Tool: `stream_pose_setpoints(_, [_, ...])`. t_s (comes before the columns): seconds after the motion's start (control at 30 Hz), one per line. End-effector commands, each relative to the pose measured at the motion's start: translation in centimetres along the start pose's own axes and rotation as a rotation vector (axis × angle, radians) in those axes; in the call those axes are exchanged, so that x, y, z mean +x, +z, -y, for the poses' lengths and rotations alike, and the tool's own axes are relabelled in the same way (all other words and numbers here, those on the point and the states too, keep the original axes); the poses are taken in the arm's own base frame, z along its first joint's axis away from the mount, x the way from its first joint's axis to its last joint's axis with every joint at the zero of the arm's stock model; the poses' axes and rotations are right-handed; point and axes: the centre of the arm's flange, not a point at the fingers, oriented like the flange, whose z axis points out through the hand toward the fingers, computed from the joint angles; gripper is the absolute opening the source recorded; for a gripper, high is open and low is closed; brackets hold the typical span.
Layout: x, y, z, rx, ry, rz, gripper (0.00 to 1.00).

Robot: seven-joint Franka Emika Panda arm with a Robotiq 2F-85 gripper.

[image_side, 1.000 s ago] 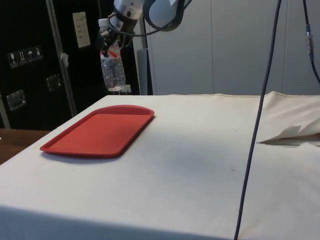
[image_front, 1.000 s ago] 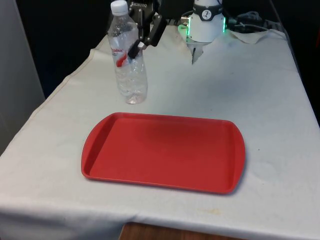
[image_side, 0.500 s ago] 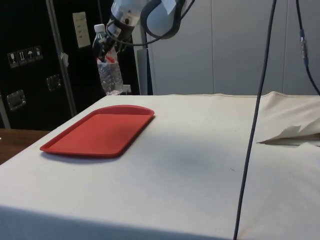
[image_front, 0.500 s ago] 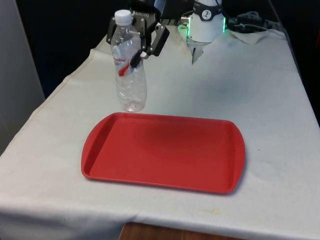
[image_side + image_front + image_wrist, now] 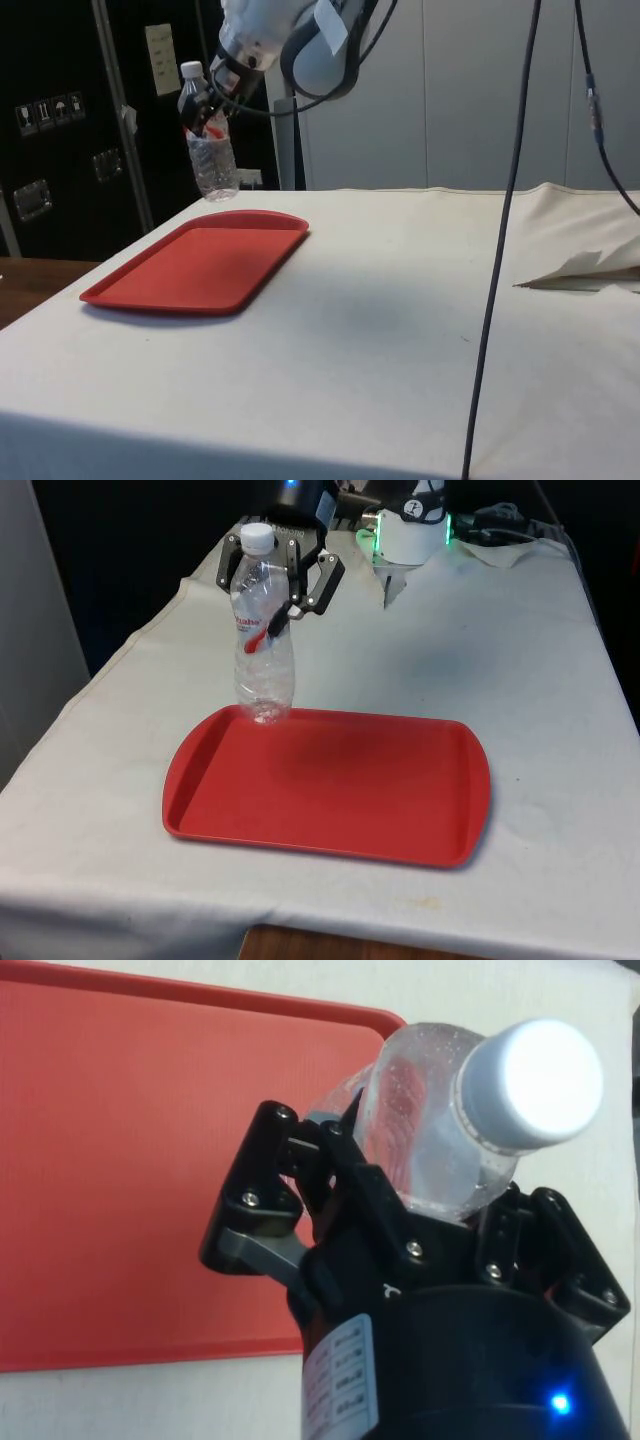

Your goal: Place the bottle upright on the tray.

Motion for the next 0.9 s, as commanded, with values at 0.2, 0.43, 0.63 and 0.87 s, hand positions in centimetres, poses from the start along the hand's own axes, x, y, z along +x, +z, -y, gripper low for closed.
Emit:
stream_pose_setpoints(0.2, [-0.6,0.4,0.6,0.033,-0.021,-0.043,0.34])
stream_pose_setpoints(0.43, [-1.2,0.9,0.7,0.049,-0.044,-0.072,0.34])
stream_pose_setpoints(0.63, [-1.3,1.1,0.5,0.041,-0.049,-0.080,0.34])
stream_pose_setpoints(0.87, [-1.6,1.3,0.7,0.049,-0.040,-0.082,0.34])
